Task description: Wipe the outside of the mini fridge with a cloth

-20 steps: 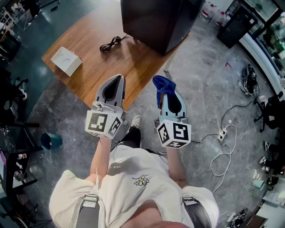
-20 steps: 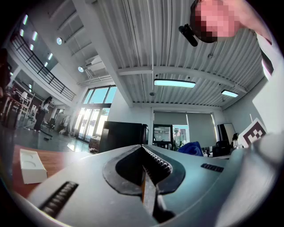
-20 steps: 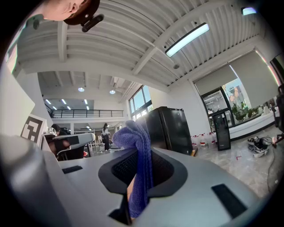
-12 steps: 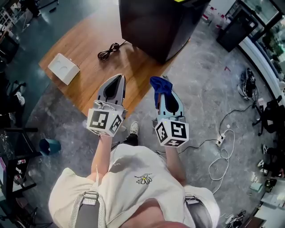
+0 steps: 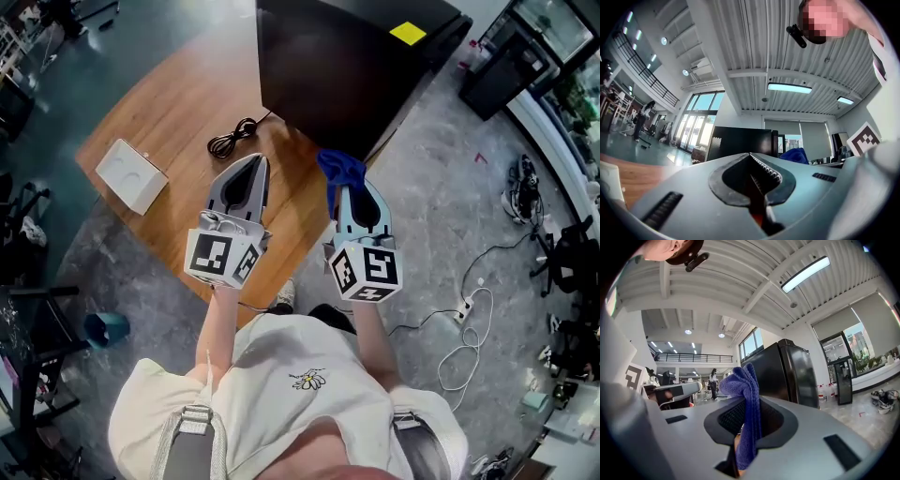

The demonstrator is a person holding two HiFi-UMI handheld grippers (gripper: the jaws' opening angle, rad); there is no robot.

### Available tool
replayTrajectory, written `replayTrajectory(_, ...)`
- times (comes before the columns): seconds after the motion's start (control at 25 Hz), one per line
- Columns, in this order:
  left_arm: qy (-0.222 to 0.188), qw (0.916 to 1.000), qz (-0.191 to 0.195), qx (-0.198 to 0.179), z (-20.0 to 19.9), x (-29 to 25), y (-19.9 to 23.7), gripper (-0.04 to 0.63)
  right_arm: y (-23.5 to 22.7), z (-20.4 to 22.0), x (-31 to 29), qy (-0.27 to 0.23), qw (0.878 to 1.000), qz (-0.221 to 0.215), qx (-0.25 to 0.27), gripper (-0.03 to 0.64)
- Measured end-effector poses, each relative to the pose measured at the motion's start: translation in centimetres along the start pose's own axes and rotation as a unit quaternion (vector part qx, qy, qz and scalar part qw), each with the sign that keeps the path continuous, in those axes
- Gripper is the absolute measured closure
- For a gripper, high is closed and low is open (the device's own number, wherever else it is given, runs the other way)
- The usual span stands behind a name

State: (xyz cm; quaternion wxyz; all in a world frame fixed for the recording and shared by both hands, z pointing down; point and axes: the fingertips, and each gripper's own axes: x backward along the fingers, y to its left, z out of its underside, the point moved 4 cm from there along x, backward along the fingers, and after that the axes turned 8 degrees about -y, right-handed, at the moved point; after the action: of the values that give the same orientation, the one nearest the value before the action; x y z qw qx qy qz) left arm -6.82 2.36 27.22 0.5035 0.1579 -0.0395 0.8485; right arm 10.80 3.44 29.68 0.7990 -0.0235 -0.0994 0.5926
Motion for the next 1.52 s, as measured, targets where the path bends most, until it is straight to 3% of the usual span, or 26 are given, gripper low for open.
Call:
replayTrajectory(0.12,-0.006,0.9998,-0.013,0.011,0.6,-1.2,1.5,0.591,-0.3,0.6,-1.9,0.004,1.000,0.009,-0.003,0.555)
replayTrajectory(0.4,-0.015,0.9997,-0.015,-0.013,0.8,-3.9,2.0,0.591,-1.6,0.2,-5.2,-0.021,0.999,0.040,-0.018,0.555)
replayTrajectory(0.68,0.003,0.9999,-0.013,-0.010,3.0,-5.4,4.3,0.591,0.9,-0.2,-9.7,-0.055,0.998,0.021,-0.015,0.555)
replayTrajectory(0.96,0.013,0.9996,-0.010,-0.022,5.8,-6.5,9.1,0.591,5.3,-4.1,-21.4,-0.136,0.990,0.023,0.001,0.555)
replayTrajectory(1.16,0.011,0.9988,-0.042,-0.021,6.3,-7.4,14.0,0.591,7.8,-5.1,-30.9,-0.139,0.988,0.053,-0.032,0.555)
replayTrajectory(1.52,0.030,0.9961,-0.077,-0.031,8.0,-6.5,19.1,0.591,11.6,-6.5,-39.6,-0.156,0.981,0.109,0.029,0.555)
